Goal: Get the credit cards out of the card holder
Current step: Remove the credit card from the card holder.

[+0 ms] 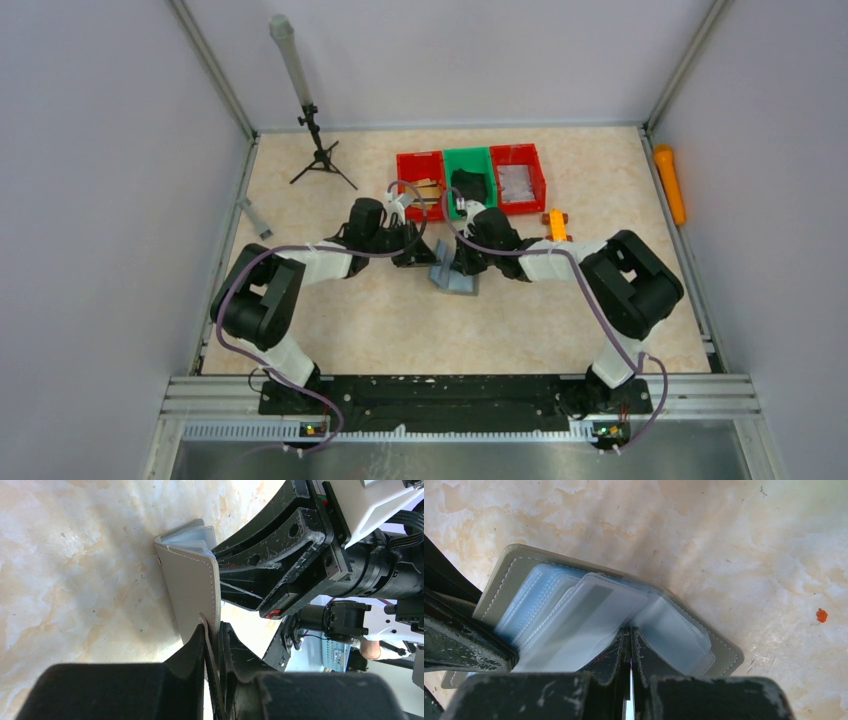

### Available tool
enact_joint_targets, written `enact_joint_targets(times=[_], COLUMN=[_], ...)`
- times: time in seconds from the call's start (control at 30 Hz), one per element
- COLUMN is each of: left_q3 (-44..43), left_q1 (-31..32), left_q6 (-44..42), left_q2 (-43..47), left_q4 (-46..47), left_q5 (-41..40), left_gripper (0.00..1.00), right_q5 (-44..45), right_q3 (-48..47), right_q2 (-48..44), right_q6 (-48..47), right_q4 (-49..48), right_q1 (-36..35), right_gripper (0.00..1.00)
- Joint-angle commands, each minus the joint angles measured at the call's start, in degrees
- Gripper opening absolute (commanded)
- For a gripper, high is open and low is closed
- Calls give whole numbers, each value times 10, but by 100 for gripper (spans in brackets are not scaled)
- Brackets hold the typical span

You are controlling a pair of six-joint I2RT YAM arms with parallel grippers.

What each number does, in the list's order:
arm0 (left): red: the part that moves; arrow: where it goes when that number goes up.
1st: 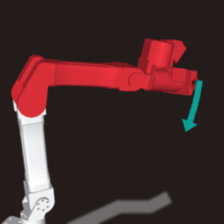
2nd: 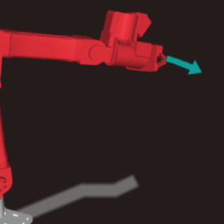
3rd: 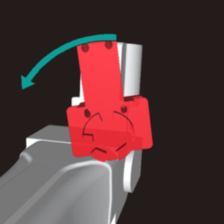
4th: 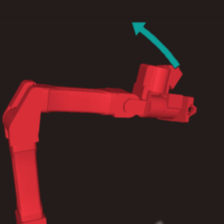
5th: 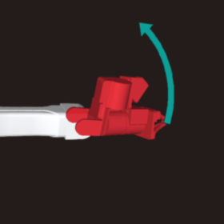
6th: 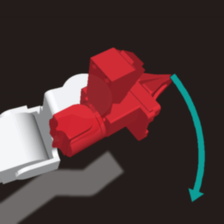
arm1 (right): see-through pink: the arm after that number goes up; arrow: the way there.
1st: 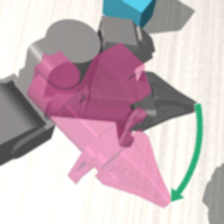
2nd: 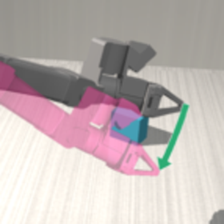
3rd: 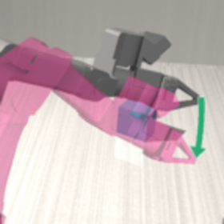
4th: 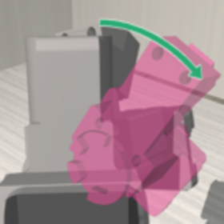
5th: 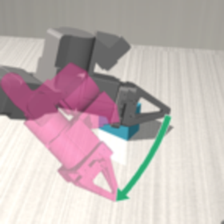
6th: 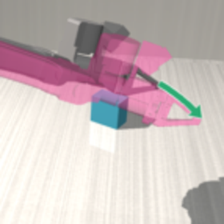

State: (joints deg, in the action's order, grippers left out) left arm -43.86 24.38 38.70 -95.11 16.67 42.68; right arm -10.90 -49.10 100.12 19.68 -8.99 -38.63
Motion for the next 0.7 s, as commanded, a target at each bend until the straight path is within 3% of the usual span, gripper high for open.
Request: enact_joint_targets(times=[0.0, 0.67], left_q3=[-8, -3], left_q1=[4, 4], left_q6=[-4, 9], left_q2=[20, 19], left_q4=[42, 68], left_q5=[33, 54], left_gripper=[4, 3], right_q5=[-30, -62], right_q3=[8, 11], right_q2=[-9, -7], right_q6=[9, 10], right_q4=[-33, -47], right_q1=[1, 5], right_gripper=[0, 0])
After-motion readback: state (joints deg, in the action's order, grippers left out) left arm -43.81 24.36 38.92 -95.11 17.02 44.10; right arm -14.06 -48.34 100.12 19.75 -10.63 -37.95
